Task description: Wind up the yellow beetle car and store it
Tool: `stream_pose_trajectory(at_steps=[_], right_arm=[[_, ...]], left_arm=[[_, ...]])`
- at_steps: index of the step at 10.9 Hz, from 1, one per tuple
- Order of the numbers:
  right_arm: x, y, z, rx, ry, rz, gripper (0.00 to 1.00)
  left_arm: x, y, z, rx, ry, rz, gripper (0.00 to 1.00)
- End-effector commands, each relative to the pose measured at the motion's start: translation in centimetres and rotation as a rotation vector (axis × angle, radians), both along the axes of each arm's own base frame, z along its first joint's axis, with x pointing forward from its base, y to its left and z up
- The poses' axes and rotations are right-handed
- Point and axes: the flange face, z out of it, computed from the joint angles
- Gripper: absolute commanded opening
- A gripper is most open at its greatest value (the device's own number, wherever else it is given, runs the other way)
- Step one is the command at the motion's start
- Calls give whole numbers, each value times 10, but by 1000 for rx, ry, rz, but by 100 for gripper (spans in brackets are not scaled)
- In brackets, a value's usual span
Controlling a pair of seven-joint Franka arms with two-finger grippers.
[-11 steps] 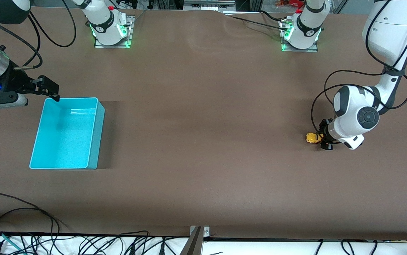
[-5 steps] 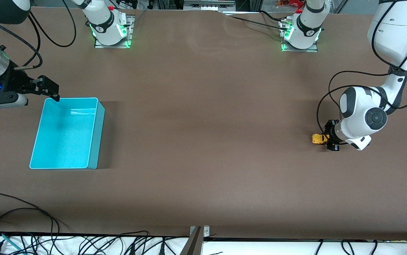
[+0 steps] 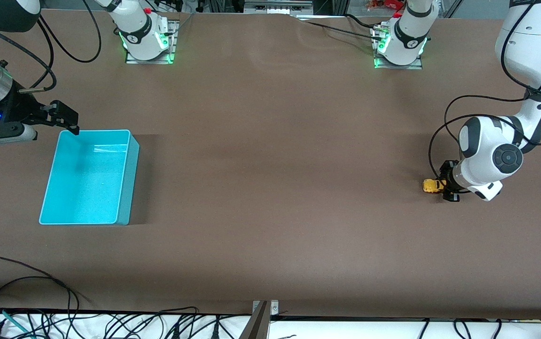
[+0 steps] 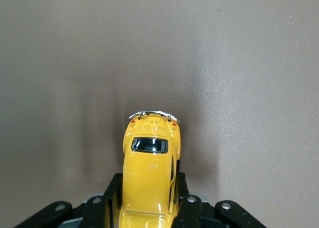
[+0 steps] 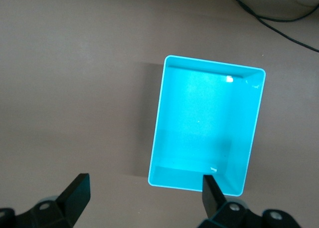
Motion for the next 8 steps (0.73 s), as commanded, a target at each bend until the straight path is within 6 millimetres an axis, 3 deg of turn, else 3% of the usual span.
stream_pose_trajectory(at_steps=[1,3,5,6,8], right_arm=[[2,0,5,11,-3,1,100],[2,0,5,11,-3,1,100],[2,0,5,10,-3,1,100],[2,0,5,12,-2,1,100],[2,0,5,12,-2,1,100]], left_arm=[[3,8,-56,2,23,-15,0],[8,11,-51,5,11,-8,23],[23,16,-28,14,-26,-1,82],[25,16,-18,17,-33,2,100],[28,16,-9,20,-46,6,100]])
